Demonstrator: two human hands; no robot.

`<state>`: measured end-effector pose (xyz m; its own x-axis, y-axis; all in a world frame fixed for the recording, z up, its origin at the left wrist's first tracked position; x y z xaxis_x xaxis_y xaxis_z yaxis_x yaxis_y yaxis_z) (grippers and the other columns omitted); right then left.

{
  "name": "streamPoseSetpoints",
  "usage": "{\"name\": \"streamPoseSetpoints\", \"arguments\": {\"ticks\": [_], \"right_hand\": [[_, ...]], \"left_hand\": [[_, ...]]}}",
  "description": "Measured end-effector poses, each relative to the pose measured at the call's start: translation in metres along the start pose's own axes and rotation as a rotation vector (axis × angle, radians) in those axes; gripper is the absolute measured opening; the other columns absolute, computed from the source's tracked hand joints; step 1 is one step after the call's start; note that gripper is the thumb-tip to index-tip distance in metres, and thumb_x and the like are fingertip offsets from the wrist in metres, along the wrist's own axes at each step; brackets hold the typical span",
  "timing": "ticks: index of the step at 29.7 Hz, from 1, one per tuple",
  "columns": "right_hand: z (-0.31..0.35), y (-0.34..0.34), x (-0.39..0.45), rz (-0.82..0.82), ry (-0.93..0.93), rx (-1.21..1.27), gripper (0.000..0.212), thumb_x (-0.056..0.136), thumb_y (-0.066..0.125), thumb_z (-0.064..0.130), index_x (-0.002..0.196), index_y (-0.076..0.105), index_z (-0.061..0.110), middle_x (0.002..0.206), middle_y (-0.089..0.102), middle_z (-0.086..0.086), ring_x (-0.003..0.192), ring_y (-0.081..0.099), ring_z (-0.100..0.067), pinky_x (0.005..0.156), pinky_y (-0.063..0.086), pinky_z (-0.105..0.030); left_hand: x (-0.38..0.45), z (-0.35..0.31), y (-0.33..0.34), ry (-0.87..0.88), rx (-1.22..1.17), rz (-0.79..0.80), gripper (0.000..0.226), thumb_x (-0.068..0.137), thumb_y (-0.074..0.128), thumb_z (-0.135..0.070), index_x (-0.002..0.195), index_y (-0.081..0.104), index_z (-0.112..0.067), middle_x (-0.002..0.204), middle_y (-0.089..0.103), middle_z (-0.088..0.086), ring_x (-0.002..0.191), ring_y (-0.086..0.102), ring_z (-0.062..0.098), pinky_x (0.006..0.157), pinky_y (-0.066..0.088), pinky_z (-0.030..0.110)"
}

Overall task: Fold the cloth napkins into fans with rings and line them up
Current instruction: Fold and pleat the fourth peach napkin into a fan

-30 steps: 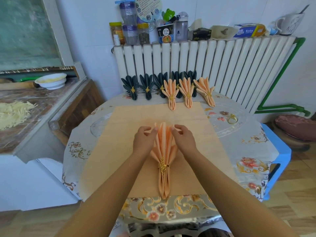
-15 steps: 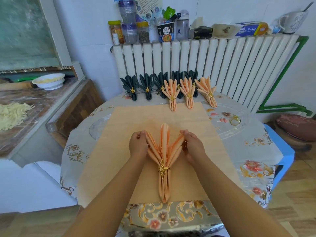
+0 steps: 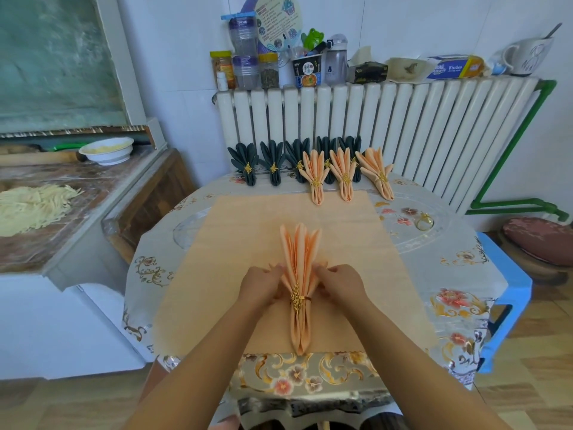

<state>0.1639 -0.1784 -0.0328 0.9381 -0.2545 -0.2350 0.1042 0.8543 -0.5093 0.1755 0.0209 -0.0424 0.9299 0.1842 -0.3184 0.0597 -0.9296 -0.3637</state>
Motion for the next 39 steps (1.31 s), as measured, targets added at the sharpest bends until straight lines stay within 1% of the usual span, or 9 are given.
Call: {"name": "streamPoseSetpoints", "arguments": {"ticks": [2, 7, 11, 15, 20, 28, 32, 36, 39], "right_hand": [[-0.002, 0.005, -0.006, 0.023, -0.002, -0.045, 0.048, 0.090, 0.053, 0.045, 0.077, 0.072, 0.002, 0.077, 0.071, -0.011, 0.075, 0.067, -0.026, 0.078, 0.055, -0.039], [-0.004, 0.011, -0.015, 0.043, 0.009, -0.011, 0.039, 0.092, 0.054, 0.036, 0.072, 0.071, 0.007, 0.063, 0.069, -0.004, 0.062, 0.066, -0.016, 0.072, 0.054, -0.032], [0.004, 0.009, -0.011, 0.024, 0.001, 0.054, 0.035, 0.091, 0.057, 0.033, 0.069, 0.070, 0.010, 0.066, 0.070, -0.004, 0.065, 0.068, -0.018, 0.070, 0.055, -0.032], [0.019, 0.005, 0.002, 0.020, 0.027, 0.206, 0.029, 0.093, 0.057, 0.028, 0.069, 0.064, 0.013, 0.071, 0.069, -0.004, 0.067, 0.069, -0.018, 0.054, 0.047, -0.026], [0.047, 0.001, 0.051, 0.013, 0.069, 0.345, 0.023, 0.093, 0.057, 0.026, 0.075, 0.063, 0.013, 0.074, 0.068, -0.003, 0.061, 0.065, -0.013, 0.053, 0.043, -0.024], [0.082, 0.010, 0.141, 0.042, 0.097, 0.417, 0.023, 0.094, 0.055, 0.023, 0.073, 0.058, 0.015, 0.075, 0.064, -0.003, 0.064, 0.061, -0.013, 0.055, 0.044, -0.024], [0.095, 0.017, 0.182, 0.041, 0.088, 0.421, 0.021, 0.092, 0.053, 0.016, 0.072, 0.058, 0.013, 0.075, 0.061, -0.005, 0.062, 0.059, -0.013, 0.056, 0.043, -0.025], [0.110, 0.023, 0.225, 0.019, 0.054, 0.404, 0.022, 0.092, 0.052, 0.015, 0.071, 0.059, 0.013, 0.073, 0.061, -0.004, 0.063, 0.059, -0.014, 0.057, 0.043, -0.026], [0.117, 0.031, 0.258, 0.012, 0.061, 0.387, 0.023, 0.091, 0.052, 0.015, 0.071, 0.060, 0.011, 0.071, 0.060, -0.003, 0.063, 0.060, -0.013, 0.055, 0.044, -0.025]], "left_hand": [[-0.008, 0.003, 0.006, -0.012, 0.004, 0.044, 0.038, 0.094, 0.057, -0.036, 0.068, 0.062, -0.009, 0.072, 0.066, 0.010, 0.075, 0.067, 0.028, 0.061, 0.049, 0.030], [-0.017, 0.006, 0.013, -0.085, -0.120, 0.112, 0.026, 0.095, 0.059, -0.021, 0.080, 0.060, 0.000, 0.077, 0.066, 0.016, 0.069, 0.067, 0.028, 0.065, 0.059, 0.037], [-0.012, 0.000, 0.011, -0.093, -0.202, 0.084, 0.024, 0.095, 0.058, -0.016, 0.078, 0.060, 0.001, 0.082, 0.067, 0.020, 0.075, 0.068, 0.033, 0.067, 0.059, 0.042], [0.005, -0.013, 0.007, -0.080, -0.283, 0.061, 0.021, 0.095, 0.057, -0.014, 0.080, 0.060, 0.000, 0.087, 0.068, 0.020, 0.079, 0.068, 0.032, 0.068, 0.058, 0.042], [0.050, -0.050, 0.007, -0.061, -0.359, 0.042, 0.022, 0.097, 0.054, -0.012, 0.079, 0.058, 0.000, 0.080, 0.067, 0.016, 0.069, 0.067, 0.026, 0.056, 0.057, 0.033], [0.142, -0.091, 0.018, -0.066, -0.392, 0.044, 0.021, 0.097, 0.054, -0.011, 0.080, 0.058, 0.000, 0.081, 0.067, 0.018, 0.070, 0.067, 0.030, 0.063, 0.057, 0.038], [0.187, -0.104, 0.023, -0.068, -0.374, 0.032, 0.021, 0.096, 0.055, -0.012, 0.081, 0.059, 0.001, 0.081, 0.065, 0.019, 0.066, 0.066, 0.029, 0.056, 0.056, 0.036], [0.230, -0.118, 0.025, -0.076, -0.357, 0.019, 0.018, 0.096, 0.056, -0.014, 0.084, 0.058, 0.000, 0.089, 0.067, 0.021, 0.071, 0.067, 0.031, 0.061, 0.057, 0.039], [0.264, -0.128, 0.026, -0.082, -0.347, 0.007, 0.016, 0.095, 0.057, -0.015, 0.087, 0.058, -0.001, 0.091, 0.068, 0.019, 0.071, 0.068, 0.028, 0.059, 0.057, 0.037]]}}
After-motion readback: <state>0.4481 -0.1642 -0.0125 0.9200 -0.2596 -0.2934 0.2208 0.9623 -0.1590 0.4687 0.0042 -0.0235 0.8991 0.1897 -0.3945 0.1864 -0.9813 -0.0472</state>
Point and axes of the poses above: each hand's wrist, its own x-axis towards the middle knuckle, its own y-axis out of the palm, z = x × y, the point moved 10 cm from there along x, towards the middle knuckle
